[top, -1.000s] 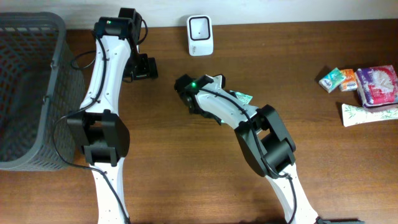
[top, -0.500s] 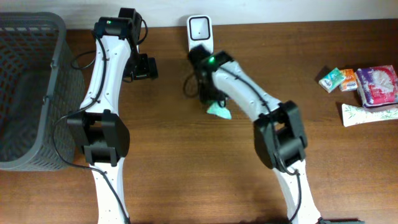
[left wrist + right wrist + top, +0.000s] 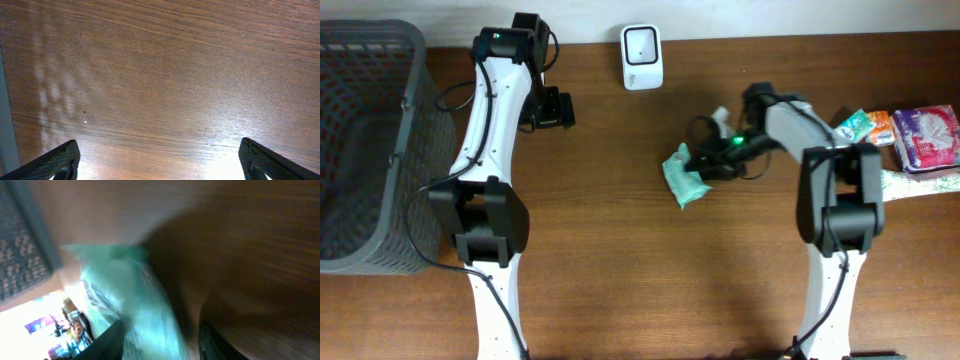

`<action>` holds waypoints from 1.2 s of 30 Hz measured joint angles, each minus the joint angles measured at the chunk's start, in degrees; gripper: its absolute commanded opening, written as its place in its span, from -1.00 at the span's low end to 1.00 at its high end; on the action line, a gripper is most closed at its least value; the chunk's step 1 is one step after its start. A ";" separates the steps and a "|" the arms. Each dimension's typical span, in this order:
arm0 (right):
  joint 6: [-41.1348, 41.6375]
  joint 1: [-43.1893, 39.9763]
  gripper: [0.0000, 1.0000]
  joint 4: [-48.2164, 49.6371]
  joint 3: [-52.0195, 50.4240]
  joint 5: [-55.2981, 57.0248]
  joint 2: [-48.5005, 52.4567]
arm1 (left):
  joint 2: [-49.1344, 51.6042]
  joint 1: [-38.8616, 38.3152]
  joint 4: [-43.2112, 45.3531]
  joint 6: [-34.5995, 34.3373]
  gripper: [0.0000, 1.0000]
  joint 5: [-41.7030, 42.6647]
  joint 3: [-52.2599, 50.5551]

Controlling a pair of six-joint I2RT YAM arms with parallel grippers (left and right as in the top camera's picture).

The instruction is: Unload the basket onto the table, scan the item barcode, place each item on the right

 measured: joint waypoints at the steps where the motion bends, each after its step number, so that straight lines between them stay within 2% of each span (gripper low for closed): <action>1: 0.11 -1.81 0.01 -2.97 0.90 1.36 0.00 | 0.00 0.00 -0.02 0.00 0.98 -0.02 0.00; 3: -1.29 -4.85 0.17 -10.34 5.40 4.85 0.07 | 0.00 0.00 0.07 0.00 0.98 -0.02 0.00; 6: -5.70 -5.46 0.54 -17.92 12.41 6.75 -0.33 | 0.00 0.00 -0.02 0.00 0.98 -0.02 0.00; 9: -10.23 -4.15 0.58 -19.12 12.20 7.32 -0.35 | 0.00 0.00 -0.02 0.00 0.99 -0.02 0.00; 15: -12.57 -0.79 0.58 -12.13 2.78 6.23 -0.66 | 0.00 0.00 0.00 0.00 0.98 -0.02 0.00; 16: -12.61 -0.44 0.48 -10.49 1.33 4.83 -1.22 | 0.00 0.00 0.00 0.00 0.99 -0.02 0.00; 17: -12.70 -0.22 0.22 -8.94 0.31 3.65 -1.53 | 0.00 0.00 -0.02 0.00 0.98 -0.02 0.00; 18: -12.52 0.04 -0.17 -7.15 -0.85 2.58 -1.86 | 0.00 0.00 -0.02 0.00 0.98 -0.02 0.00; 19: -12.94 0.61 -0.69 -4.50 -2.69 1.42 -1.99 | 0.00 0.00 -0.02 0.00 0.98 -0.02 0.00; 20: -12.83 1.18 -0.89 -3.80 -3.63 1.22 -1.92 | 0.00 0.00 -0.02 0.00 0.98 -0.02 0.00; 26: -12.70 2.47 -0.92 -1.05 -3.65 -5.38 -1.86 | 0.00 0.00 -0.02 0.00 0.98 -0.02 0.00; 30: -16.24 2.60 -0.92 -3.19 2.75 -9.01 -2.32 | 0.00 0.00 -0.02 0.00 0.98 -0.02 0.00; 33: -23.12 3.56 -0.92 -3.54 4.81 -9.33 -8.02 | 0.00 0.00 -0.02 0.00 0.98 -0.02 0.00; 36: -28.83 5.20 -0.92 0.31 6.27 -9.42 -19.69 | 0.00 0.00 -0.02 0.00 0.99 -0.02 0.00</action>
